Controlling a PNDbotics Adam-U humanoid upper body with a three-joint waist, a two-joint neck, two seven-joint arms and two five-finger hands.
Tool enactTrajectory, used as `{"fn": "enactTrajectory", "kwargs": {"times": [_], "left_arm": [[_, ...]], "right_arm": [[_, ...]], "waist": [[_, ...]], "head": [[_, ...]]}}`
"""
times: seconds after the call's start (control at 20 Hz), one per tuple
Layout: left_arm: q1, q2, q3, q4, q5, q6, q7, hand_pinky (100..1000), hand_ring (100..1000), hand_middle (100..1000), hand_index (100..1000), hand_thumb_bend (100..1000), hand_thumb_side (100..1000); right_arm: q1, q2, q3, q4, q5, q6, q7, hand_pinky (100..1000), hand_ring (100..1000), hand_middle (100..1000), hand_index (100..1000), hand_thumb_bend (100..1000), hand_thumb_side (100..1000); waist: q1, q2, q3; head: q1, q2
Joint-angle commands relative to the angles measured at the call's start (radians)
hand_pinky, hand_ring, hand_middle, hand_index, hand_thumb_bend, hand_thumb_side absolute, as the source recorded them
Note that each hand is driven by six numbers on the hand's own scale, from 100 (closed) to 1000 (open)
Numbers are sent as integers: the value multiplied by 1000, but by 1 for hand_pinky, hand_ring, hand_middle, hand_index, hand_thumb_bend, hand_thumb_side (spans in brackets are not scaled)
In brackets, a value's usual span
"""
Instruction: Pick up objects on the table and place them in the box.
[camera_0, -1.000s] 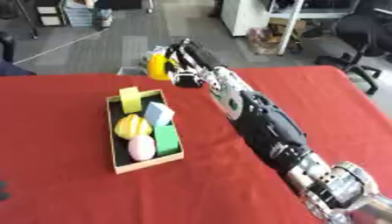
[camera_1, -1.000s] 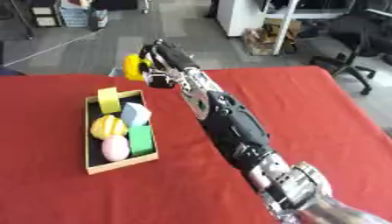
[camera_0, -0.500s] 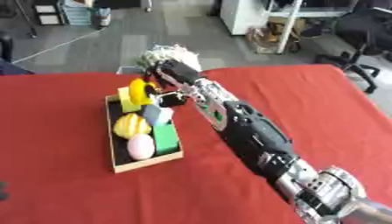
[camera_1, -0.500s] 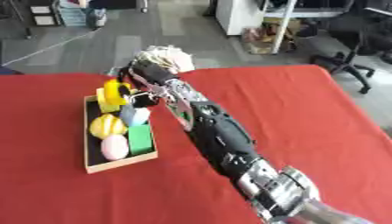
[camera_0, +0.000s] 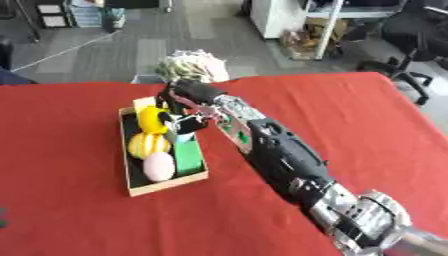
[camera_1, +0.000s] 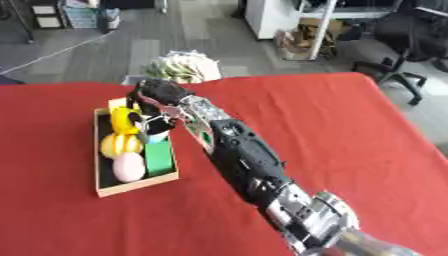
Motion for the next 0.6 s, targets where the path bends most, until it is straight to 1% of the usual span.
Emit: {"fn": "enactTrajectory", "kwargs": {"times": [0.05, 0.1, 0.35, 0.4, 0.6], "left_arm": [[-7, 3, 4, -12, 3, -1, -3, 781, 633, 625, 816, 100, 674], [-6, 4, 4, -12, 3, -1, -3, 781, 633, 625, 816, 100, 674], [-6, 4, 4, -12, 2, -2, -3, 781, 633, 625, 816, 100, 674], [-6, 4, 4, -12, 2, -1, -3, 781, 633, 625, 816, 100, 673], [-6, 5, 5, -12, 3, -2, -2, 781, 633, 625, 816, 100, 673]], "right_arm": [[-17, -14, -1, -24, 29, -15, 15, 667, 650, 497, 652, 100, 240], [-16, -14, -2, -26, 36, -18, 20, 672, 657, 511, 670, 100, 241], [-15, -19, -13, -40, 41, -32, 57, 716, 718, 632, 821, 100, 245], [-15, -21, -16, -46, 35, -35, 69, 724, 728, 652, 838, 100, 227], [-18, -35, -30, -83, 5, -39, 121, 755, 764, 726, 887, 100, 213]], "waist": [[14, -32, 0], [14, -32, -1], [14, -33, -3], [15, -34, -3], [14, -37, -5]], "head": [[-6, -6], [-7, -6], [-9, -6], [-9, -5], [-9, -5]]}}
